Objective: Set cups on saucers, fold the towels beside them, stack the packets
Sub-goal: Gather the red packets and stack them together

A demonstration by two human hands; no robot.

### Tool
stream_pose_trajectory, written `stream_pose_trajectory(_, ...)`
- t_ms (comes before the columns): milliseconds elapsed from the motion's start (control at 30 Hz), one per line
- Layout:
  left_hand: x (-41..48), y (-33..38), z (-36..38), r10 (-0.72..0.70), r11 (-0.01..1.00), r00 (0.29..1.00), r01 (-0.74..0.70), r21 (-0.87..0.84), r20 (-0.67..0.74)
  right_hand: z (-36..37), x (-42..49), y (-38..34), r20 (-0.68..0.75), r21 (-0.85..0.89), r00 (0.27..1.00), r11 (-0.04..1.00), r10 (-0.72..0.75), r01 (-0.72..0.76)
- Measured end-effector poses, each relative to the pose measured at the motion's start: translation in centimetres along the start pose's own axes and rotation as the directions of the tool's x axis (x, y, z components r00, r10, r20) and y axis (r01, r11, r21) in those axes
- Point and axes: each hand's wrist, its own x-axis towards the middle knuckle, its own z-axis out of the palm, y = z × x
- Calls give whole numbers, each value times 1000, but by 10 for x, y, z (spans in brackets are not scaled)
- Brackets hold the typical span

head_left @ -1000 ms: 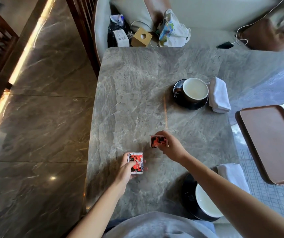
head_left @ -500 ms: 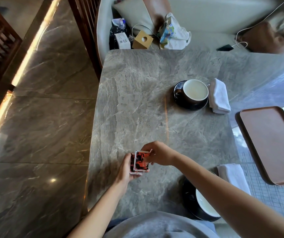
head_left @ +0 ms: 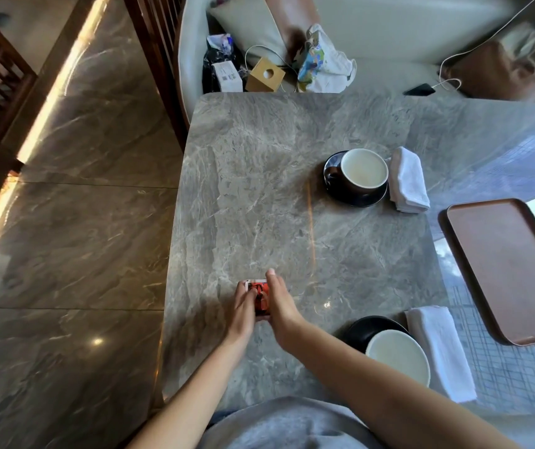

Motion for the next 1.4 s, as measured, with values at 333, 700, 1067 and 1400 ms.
stream_pose_trajectory(333, 1, 0, -2, -47, 999, 999, 47, 6, -14, 8, -5, -3, 70, 55, 997, 998, 19, -23)
stream_pose_trajectory(700, -3, 13, 33, -3, 1000, 1000, 3, 5, -5, -59, -22, -29, 77, 12, 995, 998, -62, 61)
stream_pose_trajectory(1067, -24, 26, 157, 18, 998, 992, -24, 49, 129, -174, -39, -54, 5, 225, 999, 973, -45, 43)
stream_pose_trajectory(1400, -23, 16, 290, -35, 998, 991, 28, 55, 130, -314, -43, -66, -1, 258, 986, 953, -166, 160)
